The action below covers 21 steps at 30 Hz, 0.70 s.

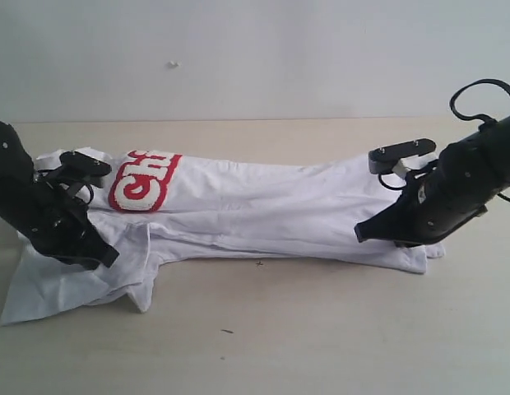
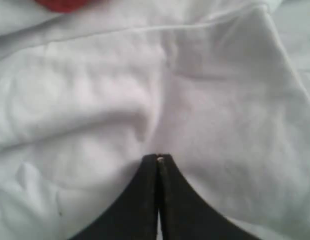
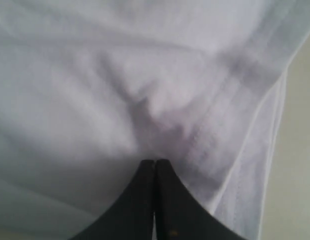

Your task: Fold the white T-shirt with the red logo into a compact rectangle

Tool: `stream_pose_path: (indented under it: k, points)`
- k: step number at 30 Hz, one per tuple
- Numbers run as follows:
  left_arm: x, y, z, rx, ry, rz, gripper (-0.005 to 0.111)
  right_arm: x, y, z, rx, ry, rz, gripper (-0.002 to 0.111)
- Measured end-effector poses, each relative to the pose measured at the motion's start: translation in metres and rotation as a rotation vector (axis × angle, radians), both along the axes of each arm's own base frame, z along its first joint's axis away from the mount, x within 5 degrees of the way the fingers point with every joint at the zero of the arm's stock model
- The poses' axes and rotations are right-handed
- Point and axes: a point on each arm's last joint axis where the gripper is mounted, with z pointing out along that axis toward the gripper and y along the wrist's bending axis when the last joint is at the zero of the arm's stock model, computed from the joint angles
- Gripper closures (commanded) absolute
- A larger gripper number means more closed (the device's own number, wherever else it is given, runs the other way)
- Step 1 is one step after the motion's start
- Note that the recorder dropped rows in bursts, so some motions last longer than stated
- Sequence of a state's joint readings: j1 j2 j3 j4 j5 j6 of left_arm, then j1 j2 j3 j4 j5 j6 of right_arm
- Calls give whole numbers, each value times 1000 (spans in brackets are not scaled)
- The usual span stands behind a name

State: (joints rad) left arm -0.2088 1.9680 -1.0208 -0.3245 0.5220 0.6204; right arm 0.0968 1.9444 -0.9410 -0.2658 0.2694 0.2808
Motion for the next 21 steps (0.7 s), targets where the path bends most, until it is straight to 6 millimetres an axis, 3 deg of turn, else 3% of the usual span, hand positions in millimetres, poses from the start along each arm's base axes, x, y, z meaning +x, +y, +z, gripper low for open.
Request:
stream_pose_path:
  k: [6,8,9,13,16,21]
  points:
    - [-22,-7,3,-9,126,1,107,-33,-5,14,-12,51,-25,108]
    - [-37,-11,4,0,181,-26,107,-39,-5,22,-8,36,-31,108]
    - [-54,-14,4,8,234,-47,107,-43,-5,30,-2,13,-39,108]
    - [-73,-19,12,17,252,-72,107,-50,-6,43,19,-19,-60,108]
    - [-80,-19,27,15,218,-90,107,-56,-5,51,35,-50,-69,108]
    - [-73,-11,66,-28,10,-36,107,-52,-1,61,73,-136,-58,108]
